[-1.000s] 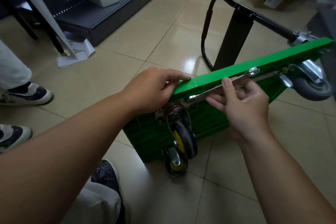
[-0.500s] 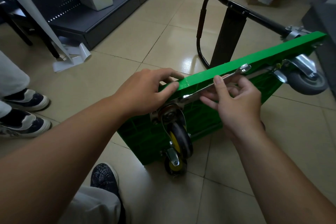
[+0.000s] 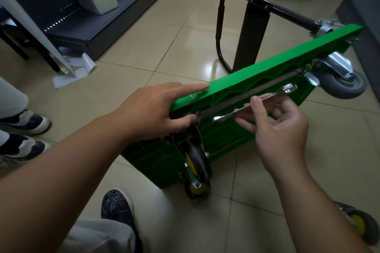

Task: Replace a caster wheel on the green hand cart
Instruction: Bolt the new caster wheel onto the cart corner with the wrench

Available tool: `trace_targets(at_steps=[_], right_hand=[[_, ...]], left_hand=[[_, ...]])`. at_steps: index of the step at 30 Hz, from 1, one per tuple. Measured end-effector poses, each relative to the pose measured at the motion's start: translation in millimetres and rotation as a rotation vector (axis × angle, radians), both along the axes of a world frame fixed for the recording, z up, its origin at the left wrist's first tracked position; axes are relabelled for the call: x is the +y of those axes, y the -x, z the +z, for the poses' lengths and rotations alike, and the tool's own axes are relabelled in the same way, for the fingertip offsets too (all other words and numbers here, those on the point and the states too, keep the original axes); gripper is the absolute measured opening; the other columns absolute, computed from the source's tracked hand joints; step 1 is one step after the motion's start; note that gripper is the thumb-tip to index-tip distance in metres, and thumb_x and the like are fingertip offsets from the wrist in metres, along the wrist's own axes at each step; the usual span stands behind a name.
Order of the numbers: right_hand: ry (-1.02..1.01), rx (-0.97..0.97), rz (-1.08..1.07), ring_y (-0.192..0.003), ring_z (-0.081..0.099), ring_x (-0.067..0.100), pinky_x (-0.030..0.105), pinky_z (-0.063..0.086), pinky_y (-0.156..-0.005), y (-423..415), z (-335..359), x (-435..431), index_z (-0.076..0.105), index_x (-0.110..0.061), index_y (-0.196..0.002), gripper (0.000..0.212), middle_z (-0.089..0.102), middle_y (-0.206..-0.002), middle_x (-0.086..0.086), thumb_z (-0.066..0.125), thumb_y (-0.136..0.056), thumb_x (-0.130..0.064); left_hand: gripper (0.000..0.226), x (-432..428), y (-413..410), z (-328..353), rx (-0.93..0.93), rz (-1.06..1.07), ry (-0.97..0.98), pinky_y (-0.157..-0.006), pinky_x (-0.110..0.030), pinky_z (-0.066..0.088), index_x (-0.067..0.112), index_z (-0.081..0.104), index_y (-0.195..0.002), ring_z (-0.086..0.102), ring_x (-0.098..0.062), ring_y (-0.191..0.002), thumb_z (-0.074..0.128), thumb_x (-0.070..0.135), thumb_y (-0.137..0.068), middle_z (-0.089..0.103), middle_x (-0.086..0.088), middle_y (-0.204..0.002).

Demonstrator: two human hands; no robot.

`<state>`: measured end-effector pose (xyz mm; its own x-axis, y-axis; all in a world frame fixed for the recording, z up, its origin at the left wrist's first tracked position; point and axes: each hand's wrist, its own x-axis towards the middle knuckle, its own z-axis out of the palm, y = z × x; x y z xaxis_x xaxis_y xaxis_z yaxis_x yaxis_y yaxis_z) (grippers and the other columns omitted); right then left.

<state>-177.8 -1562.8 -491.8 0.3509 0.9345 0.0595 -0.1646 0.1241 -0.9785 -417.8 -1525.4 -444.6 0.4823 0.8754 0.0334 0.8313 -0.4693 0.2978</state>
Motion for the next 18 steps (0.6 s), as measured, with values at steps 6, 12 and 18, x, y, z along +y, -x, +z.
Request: trace_targets(at_steps=[6,12,18], right_hand=[[0.0,-0.067,0.045,-0.086,0.078,0.02,0.032,0.064,-0.069,12,-25,2,0.065,-0.016,-0.096,0.007,0.075,-0.093,0.005,0.069,-0.096,-0.01],[0.0,-0.019,0.031,-0.085,0.077,0.019,0.03,0.064,-0.069,27,-40,8,0.065,-0.017,-0.096,0.006,0.075,-0.094,0.005,0.069,-0.097,-0.012],[0.07,0.108,0.029,-0.074,0.077,0.025,0.037,0.065,-0.067,19,-45,18,0.062,-0.013,-0.093,0.008,0.069,-0.078,0.0,0.068,-0.098,-0.014]], left_hand=[[0.066,-2,-7,0,0.073,-0.003,-0.065,-0.073,-0.04,0.055,0.052,0.036,-0.154,0.063,-0.016,-0.093,0.056,0.052,-0.091,0.065,0.009,-0.124],[0.071,-5,-10,-5,0.071,0.03,-0.085,-0.07,-0.042,0.056,0.051,0.036,-0.154,0.063,-0.019,-0.091,0.059,0.054,-0.087,0.064,0.008,-0.123],[0.075,-1,-11,-9,0.053,0.045,-0.065,-0.074,-0.046,0.058,0.055,0.036,-0.151,0.066,-0.023,-0.1,0.069,0.05,-0.083,0.062,0.01,-0.129]])
